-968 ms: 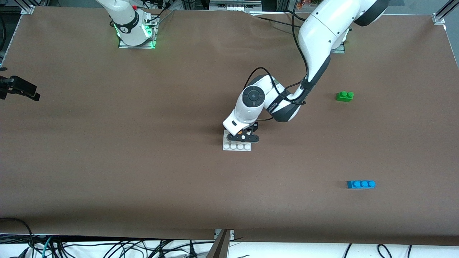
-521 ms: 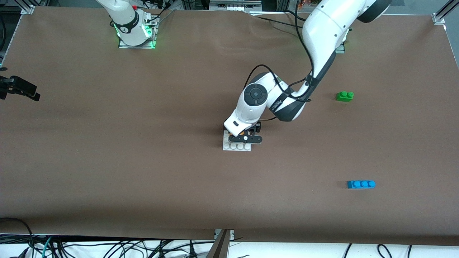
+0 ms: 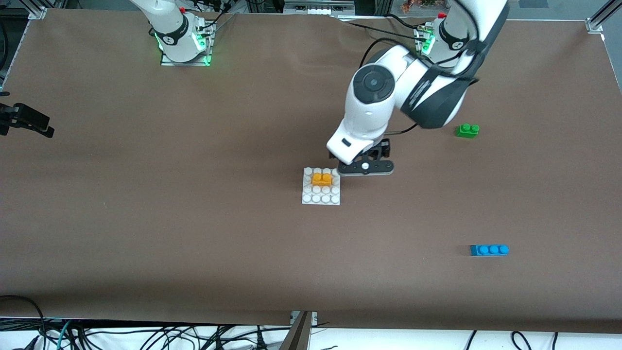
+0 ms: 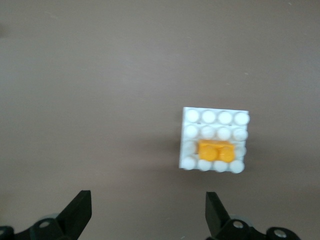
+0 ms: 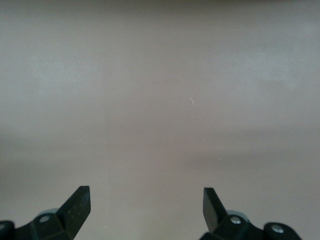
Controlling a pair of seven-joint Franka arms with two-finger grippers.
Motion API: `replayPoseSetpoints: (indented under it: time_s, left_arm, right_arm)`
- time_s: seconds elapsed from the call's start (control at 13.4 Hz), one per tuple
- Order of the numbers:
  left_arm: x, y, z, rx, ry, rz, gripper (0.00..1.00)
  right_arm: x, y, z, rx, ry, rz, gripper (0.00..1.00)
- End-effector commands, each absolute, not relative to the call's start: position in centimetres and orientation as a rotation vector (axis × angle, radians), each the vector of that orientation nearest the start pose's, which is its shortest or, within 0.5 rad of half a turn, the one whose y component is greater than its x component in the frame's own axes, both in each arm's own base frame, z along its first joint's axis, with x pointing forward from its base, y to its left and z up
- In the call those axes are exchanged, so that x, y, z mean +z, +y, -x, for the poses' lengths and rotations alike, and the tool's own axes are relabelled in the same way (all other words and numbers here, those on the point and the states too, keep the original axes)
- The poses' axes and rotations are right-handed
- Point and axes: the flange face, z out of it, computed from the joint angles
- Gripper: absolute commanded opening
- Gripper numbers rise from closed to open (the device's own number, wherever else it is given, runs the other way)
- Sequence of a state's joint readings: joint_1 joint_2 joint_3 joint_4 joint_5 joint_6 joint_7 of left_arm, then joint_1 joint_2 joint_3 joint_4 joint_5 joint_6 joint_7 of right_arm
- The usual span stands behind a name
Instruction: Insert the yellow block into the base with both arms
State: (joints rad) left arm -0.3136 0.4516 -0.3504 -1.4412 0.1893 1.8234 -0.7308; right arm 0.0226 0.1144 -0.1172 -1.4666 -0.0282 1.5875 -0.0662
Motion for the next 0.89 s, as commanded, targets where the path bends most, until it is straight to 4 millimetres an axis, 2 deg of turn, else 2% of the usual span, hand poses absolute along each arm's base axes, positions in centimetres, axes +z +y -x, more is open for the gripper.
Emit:
replayPoseSetpoints:
  time_s: [0.0,0.22,0.3,0.45,0.52,0.67,0.82]
  left_arm:
    - [49.0,-31.2,-57.7,0.054,-0.022,3.127,1.0]
    - [54.4,-22.2,-57.9,0.074,0.09,3.148,1.0]
    - [55.6,-19.4,-57.7,0.074,0.097,3.137,1.0]
    - [56.7,-12.6,-56.9,0.089,0.038,3.195,1.0]
    - [56.6,-10.3,-56.3,0.098,0.029,3.224,1.0]
    - [57.8,-8.5,-55.3,-0.003,0.035,3.208,1.0]
    - [56.7,-7.5,-54.0,-0.009,0.05,3.157,1.0]
  right_arm:
    - [61.0,-5.3,-58.9,-0.02,0.017,3.18,1.0]
    - [61.0,-5.3,-58.9,-0.02,0.017,3.18,1.0]
    - [61.0,-5.3,-58.9,-0.02,0.017,3.18,1.0]
    - [60.8,-5.3,-59.0,-0.016,0.017,3.18,1.0]
    - [60.8,-5.3,-59.0,-0.016,0.017,3.18,1.0]
    - [60.8,-5.3,-59.0,-0.018,0.017,3.18,1.0]
    - [60.8,-5.3,-59.0,-0.016,0.017,3.18,1.0]
